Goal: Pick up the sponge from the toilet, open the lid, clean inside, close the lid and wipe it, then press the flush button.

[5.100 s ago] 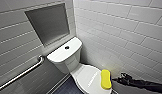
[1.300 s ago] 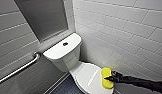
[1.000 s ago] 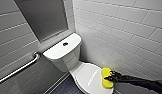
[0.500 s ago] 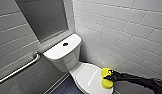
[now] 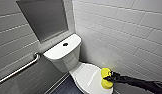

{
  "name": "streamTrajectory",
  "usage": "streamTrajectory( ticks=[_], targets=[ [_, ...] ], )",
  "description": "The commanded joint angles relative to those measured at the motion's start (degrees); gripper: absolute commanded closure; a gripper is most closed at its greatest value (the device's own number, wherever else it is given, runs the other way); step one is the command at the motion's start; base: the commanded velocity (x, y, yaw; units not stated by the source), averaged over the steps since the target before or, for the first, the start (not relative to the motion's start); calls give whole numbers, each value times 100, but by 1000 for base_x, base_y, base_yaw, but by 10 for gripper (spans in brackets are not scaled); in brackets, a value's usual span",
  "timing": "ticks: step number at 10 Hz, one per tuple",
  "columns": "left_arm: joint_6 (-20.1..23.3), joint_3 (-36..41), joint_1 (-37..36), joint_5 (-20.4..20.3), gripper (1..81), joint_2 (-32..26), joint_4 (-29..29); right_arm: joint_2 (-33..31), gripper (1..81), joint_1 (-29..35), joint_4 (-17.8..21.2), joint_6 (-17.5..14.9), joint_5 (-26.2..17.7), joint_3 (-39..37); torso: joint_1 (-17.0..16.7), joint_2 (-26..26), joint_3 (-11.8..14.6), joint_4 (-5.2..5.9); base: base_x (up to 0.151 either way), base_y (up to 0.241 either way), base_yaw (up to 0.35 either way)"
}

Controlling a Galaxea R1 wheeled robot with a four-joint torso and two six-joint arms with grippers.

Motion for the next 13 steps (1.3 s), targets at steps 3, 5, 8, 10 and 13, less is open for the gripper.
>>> streamTrajectory(
  ticks=[3, 5, 8, 10, 13],
  targets=[
    [14, 146, 238, 464, 10, -112, 16, 218, 10, 263, -84, -18, -99, 105, 0, -2, 2, 0, 0, 0, 0],
    [14, 216, 238, 464, 10, -147, 16, 191, 811, 246, -84, -18, -99, 114, 2, 0, 0, 0, 0, 0, 0],
    [14, 234, 238, 464, 10, -138, 60, -90, 811, 333, -67, 35, -90, 474, 5, 0, -2, 0, 0, 0, 0],
    [32, 208, 238, 178, 10, -103, 77, -878, 811, 614, -75, 79, 85, 1858, 5, 0, -4, 0, 0, 0, 0],
    [58, 190, 220, -292, 10, -77, 86, -1434, 811, 896, 4, 175, 112, 2802, 9, 2, -11, 0, 0, 0, 0]
  ],
)
